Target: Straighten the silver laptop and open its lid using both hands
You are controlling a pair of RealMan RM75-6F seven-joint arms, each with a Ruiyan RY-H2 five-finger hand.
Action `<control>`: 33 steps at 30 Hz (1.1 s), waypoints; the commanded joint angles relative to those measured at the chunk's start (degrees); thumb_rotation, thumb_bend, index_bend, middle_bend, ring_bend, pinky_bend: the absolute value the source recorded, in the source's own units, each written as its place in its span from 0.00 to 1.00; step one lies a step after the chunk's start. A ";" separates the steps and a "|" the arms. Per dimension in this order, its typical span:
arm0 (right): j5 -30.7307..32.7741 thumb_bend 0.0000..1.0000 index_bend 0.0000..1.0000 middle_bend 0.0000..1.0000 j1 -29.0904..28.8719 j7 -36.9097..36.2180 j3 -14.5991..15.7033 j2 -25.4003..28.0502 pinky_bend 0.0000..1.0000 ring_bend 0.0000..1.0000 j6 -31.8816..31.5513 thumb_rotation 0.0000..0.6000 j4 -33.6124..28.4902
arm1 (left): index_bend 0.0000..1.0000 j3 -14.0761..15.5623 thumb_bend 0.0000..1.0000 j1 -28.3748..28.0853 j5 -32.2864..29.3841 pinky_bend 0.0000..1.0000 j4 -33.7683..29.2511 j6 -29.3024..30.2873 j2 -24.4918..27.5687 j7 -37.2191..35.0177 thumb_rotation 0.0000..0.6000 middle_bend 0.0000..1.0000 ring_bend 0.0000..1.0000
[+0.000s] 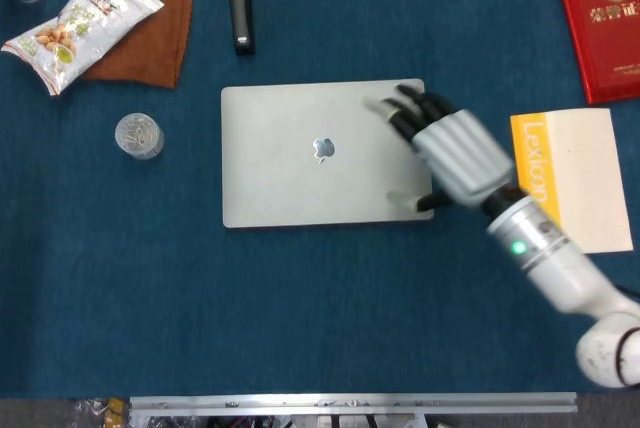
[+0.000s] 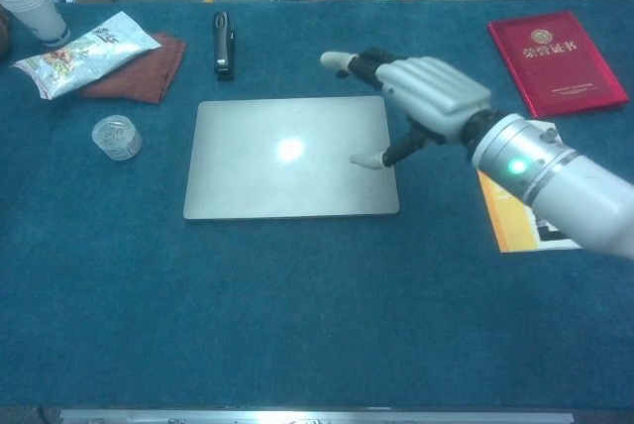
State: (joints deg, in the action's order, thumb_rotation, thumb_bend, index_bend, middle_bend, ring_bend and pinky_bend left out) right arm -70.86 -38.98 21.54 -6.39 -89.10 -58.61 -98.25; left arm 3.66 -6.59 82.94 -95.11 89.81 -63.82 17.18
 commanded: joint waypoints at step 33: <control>3.60 0.17 0.00 0.11 -6.64 15.47 -0.11 -26.89 0.06 0.01 3.17 0.85 24.00 | 0.00 -1.91 0.23 3.42 3.09 0.00 4.63 -0.86 2.29 -8.96 1.00 0.00 0.00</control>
State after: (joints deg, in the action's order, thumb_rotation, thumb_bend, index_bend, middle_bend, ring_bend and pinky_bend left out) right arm -67.26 -45.60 37.13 -6.40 -115.82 -55.59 -74.45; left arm 1.87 -3.09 86.06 -90.48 89.08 -61.53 8.24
